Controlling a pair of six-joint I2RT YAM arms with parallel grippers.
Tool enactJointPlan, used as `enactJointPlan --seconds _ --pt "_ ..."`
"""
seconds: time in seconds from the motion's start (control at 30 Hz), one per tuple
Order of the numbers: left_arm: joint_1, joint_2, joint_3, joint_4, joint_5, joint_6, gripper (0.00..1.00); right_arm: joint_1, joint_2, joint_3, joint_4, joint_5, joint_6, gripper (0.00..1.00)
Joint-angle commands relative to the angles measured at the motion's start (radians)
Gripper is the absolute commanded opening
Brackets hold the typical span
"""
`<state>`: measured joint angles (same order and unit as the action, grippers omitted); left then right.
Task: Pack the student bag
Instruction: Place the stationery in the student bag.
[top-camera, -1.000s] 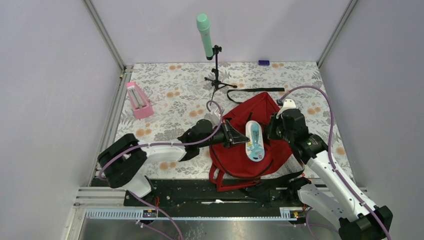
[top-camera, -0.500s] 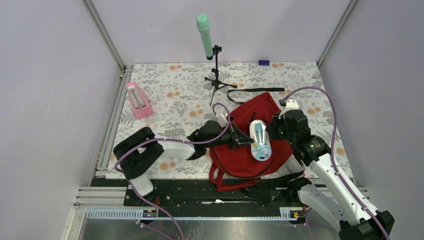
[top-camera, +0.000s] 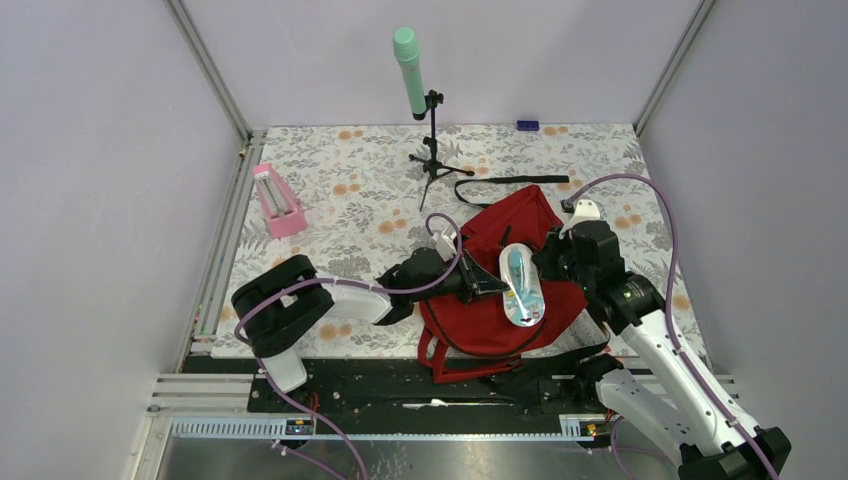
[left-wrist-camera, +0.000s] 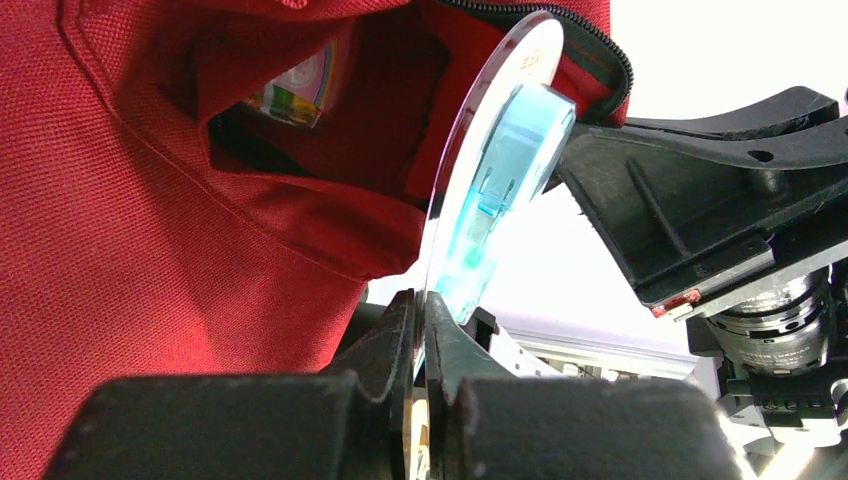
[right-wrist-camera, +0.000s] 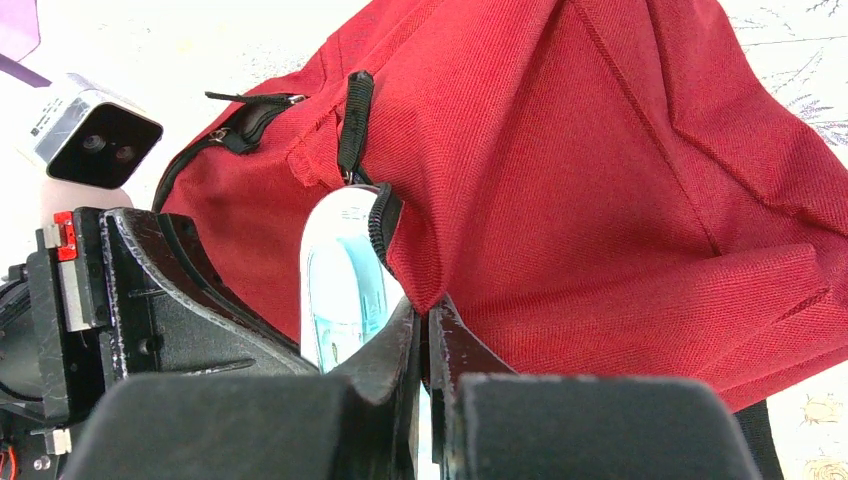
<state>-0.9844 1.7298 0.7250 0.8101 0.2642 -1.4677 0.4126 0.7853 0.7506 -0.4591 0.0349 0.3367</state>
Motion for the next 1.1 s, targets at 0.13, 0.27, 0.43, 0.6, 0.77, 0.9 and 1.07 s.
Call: enactJointPlan --seconds 0.13,0.27,0.43,0.6,0.77,0.9,1.07 --pt "-0.011 -0.029 -0.032 0.037 -0.052 0.001 0.0 0.009 -0.046 0.064 0.048 -0.059 0.036 0.0" --pt "-0.02 -0.007 -0.028 0.073 -0.048 -0.018 0.0 0.009 -0.052 0.058 0.049 -0.051 0.04 0.0" --pt "-0.022 0.003 -0.021 0.065 -0.061 -0.003 0.0 0.009 -0.064 0.053 0.05 -0.05 0.04 0.0" --pt "-0.01 0.038 0.014 0.111 -0.098 0.018 0.0 0.009 -0.068 0.045 0.048 -0.063 0.051 0.0" --pt "0.004 0.035 0.063 0.111 -0.175 0.068 0.0 0.009 -0.089 0.03 0.041 -0.066 0.046 0.0" --pt "0.029 0.008 0.064 0.106 -0.25 0.098 0.0 0.009 -0.1 0.023 0.029 -0.064 0.041 0.0" --pt "0.04 0.038 0.109 0.129 -0.299 0.133 0.0 0.009 -0.097 0.003 0.029 -0.087 0.044 0.0"
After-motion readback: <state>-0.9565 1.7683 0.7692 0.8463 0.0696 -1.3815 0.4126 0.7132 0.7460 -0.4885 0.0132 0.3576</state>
